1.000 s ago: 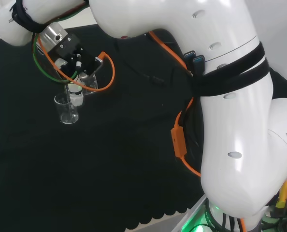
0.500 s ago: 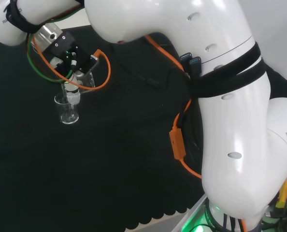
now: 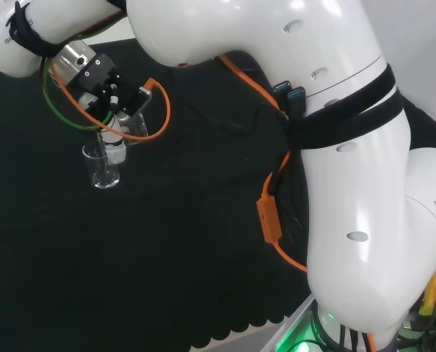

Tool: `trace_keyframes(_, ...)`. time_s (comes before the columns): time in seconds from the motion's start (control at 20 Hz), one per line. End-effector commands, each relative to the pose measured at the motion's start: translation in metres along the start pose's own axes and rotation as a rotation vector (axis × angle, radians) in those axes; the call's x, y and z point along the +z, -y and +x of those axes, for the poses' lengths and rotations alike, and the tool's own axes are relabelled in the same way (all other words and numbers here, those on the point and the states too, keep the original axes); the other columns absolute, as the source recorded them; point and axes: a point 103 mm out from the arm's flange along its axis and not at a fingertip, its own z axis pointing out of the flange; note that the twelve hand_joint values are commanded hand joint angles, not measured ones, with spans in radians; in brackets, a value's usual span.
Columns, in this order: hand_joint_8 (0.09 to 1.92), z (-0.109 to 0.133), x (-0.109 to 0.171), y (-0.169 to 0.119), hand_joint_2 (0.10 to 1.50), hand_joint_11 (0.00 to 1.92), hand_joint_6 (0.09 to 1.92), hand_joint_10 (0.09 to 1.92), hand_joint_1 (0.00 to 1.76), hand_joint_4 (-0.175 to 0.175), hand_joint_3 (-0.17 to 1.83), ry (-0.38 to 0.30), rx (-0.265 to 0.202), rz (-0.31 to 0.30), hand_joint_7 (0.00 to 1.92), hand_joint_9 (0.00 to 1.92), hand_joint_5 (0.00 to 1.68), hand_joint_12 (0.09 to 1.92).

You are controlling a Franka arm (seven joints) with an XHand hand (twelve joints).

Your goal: Pour the water from the handheld beaker into the one on the table.

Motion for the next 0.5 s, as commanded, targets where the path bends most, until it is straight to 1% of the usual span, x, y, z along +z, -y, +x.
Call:
trace_keyframes(0.05, 0.09, 0.0027, -0.0106, -0.0018, 0.61, 1.11, 0.53, 0.09, 1.15, 0.175, 0.69, 0.02, 0.012, 0.0, 1.63, 1.51, 1.36, 0.95)
trace_keyframes(0.5, 0.09, 0.0035, -0.0115, -0.0018, 0.61, 1.11, 0.53, 0.09, 1.14, 0.175, 0.69, 0.025, 0.015, 0.008, 1.63, 1.52, 1.36, 0.95)
